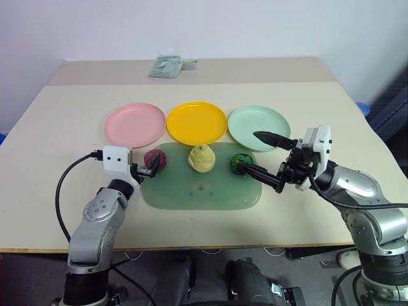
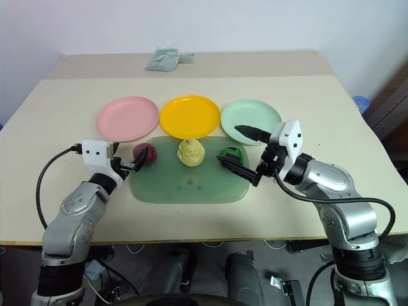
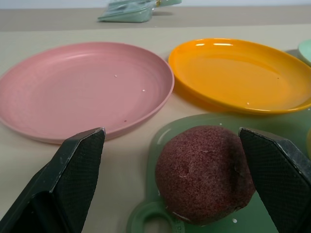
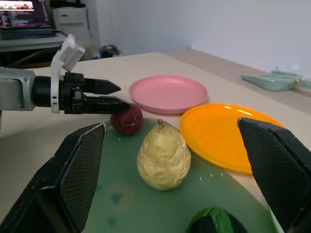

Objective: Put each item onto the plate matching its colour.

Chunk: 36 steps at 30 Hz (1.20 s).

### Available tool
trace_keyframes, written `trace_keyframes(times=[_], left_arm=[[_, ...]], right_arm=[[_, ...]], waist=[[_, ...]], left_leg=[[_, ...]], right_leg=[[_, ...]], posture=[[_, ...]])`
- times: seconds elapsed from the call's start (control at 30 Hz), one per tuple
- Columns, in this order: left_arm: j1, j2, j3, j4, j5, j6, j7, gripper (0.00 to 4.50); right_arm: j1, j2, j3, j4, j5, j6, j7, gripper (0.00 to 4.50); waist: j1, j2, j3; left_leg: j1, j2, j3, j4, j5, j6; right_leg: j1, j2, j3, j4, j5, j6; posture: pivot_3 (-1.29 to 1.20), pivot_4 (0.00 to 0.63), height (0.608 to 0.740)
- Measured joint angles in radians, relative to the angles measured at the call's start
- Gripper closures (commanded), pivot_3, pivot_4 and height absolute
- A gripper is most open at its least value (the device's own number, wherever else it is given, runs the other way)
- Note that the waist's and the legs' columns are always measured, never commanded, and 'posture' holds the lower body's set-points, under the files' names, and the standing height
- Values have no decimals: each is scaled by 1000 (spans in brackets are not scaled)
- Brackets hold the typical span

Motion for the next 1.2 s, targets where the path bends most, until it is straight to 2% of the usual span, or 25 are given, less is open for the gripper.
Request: trace_keyframes(times=[0.23,0.53,0.63,0.7,0.93,1.07,1.1,1.13,1.2], left_arm=[[-30,-27,-10,18,24,35,31,0],[-94,-57,-80,110,46,38,12,0],[-93,-59,-82,135,51,38,11,845],[-92,-62,-82,135,57,38,17,1725],[-96,-88,-57,130,40,51,23,1725],[-180,-112,9,126,12,53,57,1725],[-311,-132,76,239,-9,48,125,1725],[-435,-101,141,340,-4,11,179,1725],[-542,-47,196,459,27,-69,224,1725]], right_arm=[[-6,0,11,13,-1,4,21,29],[-17,0,11,14,-20,4,15,29],[-16,0,11,14,-25,4,8,0],[-16,0,11,14,-25,4,5,0],[-14,0,10,14,-28,5,-13,0],[-16,0,9,14,-36,4,-21,0],[-44,9,10,36,-44,2,-37,0],[-79,16,11,48,-56,-6,-49,0],[-100,22,9,62,-69,-25,-60,0]], waist=[[1,0,0],[0,0,0],[-1,0,0],[-1,0,0],[0,0,0],[-1,-1,1],[2,-4,3],[1,-6,4],[-4,-4,3]], left_leg=[[0,0,0,0,0,0],[0,0,0,0,0,0],[0,0,0,0,0,0],[0,0,0,0,0,0],[0,0,0,0,0,0],[-1,0,-1,0,0,0],[-1,0,-2,1,1,-1],[-2,1,-4,1,3,-4],[0,0,-3,-2,3,-4]], right_leg=[[0,0,0,0,0,0],[0,0,0,0,0,1],[-1,0,0,0,0,1],[-1,0,0,0,0,1],[0,0,0,0,0,0],[0,0,-1,0,0,1],[-1,1,-2,1,1,0],[-1,2,-4,1,3,1],[-1,2,-3,0,3,2]], posture=[[0,150,740],[0,150,740],[0,150,740],[0,150,740],[0,150,740],[0,150,740],[0,150,740],[0,150,740],[0,150,740]])
